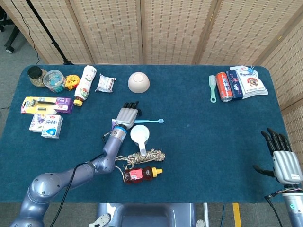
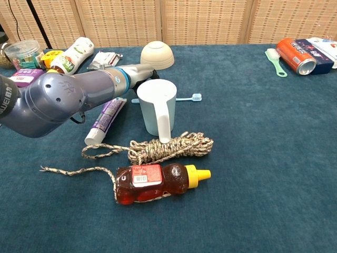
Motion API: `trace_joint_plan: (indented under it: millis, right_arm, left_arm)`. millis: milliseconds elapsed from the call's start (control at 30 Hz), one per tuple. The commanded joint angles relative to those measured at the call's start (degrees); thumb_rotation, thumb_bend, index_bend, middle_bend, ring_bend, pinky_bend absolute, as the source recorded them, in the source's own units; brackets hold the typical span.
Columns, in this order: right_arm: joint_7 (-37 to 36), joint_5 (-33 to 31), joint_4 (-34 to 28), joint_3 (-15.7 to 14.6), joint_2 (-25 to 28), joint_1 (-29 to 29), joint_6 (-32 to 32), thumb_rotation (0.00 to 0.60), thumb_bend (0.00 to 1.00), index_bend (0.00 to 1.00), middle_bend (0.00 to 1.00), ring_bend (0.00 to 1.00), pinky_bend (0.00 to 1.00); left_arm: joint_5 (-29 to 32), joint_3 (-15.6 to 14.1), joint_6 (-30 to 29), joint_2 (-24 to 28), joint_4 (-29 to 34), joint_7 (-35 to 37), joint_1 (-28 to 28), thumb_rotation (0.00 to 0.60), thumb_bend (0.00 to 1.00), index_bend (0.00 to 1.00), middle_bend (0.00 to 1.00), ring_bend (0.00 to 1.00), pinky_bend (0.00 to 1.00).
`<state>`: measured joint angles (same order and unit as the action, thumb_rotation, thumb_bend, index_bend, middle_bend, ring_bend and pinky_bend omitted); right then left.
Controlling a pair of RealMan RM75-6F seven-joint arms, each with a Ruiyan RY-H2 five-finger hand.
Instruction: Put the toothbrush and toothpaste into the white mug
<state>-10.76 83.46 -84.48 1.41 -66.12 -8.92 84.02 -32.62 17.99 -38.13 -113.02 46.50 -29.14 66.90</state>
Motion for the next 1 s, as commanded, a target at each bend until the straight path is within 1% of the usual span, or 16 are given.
trace_joint_plan:
  millis: [33,300,400,467,600,733,1000]
  right_arm:
    - [0.1,0.16,-0.01,0.1,-0.02,0.06,-0.15,0.6,0.0,0.0,0.0,0.0,0.0]
    - [0.22,0.57,-0.26,0.53,0.07,0.35,-0.74,0.6,0.0,0.0,0.0,0.0,0.0]
    - [0.03,0.77,-0.35,0.63,0.17,0.42,-0.94,0.6,0.0,0.0,0.0,0.0,0.0]
    - [0.03,0.87,-0.31,0.74,0.16,0.47,-1.06,0.6,0.0,0.0,0.0,0.0,0.0]
    - [-0.07,1.06,-0.26,0.85,0.16,0.53,-1.33,0.6,0.0,0.0,0.0,0.0,0.0]
    - [-0.32,1.15,-0.18,1.02,0.2,0.59,-1.57,0.6,0.0,0.0,0.0,0.0,0.0]
    - [-0.6,1.56,-0.24,1.22,0.3,0.74,-1.82,0.6,0.0,0.0,0.0,0.0,0.0]
  left_arm:
    - [-0.43,-0.07,-0.24,0.15,-0.01,0.07,-0.3,0.6,0.38,0.35,0.0,0.0,0.0]
    - [-0.78,0.07,0.15,-0.35,-0.39,0.28,-0.87,0.6,0.38,0.36,0.0,0.0,0.0]
    - [-1.34,0.29,-0.53,-0.66,-0.28,0.56,-0.97,0.6,0.38,0.4,0.0,0.0,0.0]
    - [-1.91,0.4,-1.64,-1.11,-0.38,0.58,-1.08,0.6,0.38,0.44,0.0,0.0,0.0]
    - [-2.67,0.58,-3.17,-1.94,-1.03,0.36,-1.29,0.6,0.38,0.48,0.0,0.0,0.0]
    - [-4.3,0.87,-4.64,-2.39,-1.19,1.15,-1.76,0.6,0.38,0.49,0.0,0.0,0.0]
    - [-6.07,0.93,-4.7,-3.06,-1.74,1.31,-2.56,0.6,0.38,0.49,0.0,0.0,0.0]
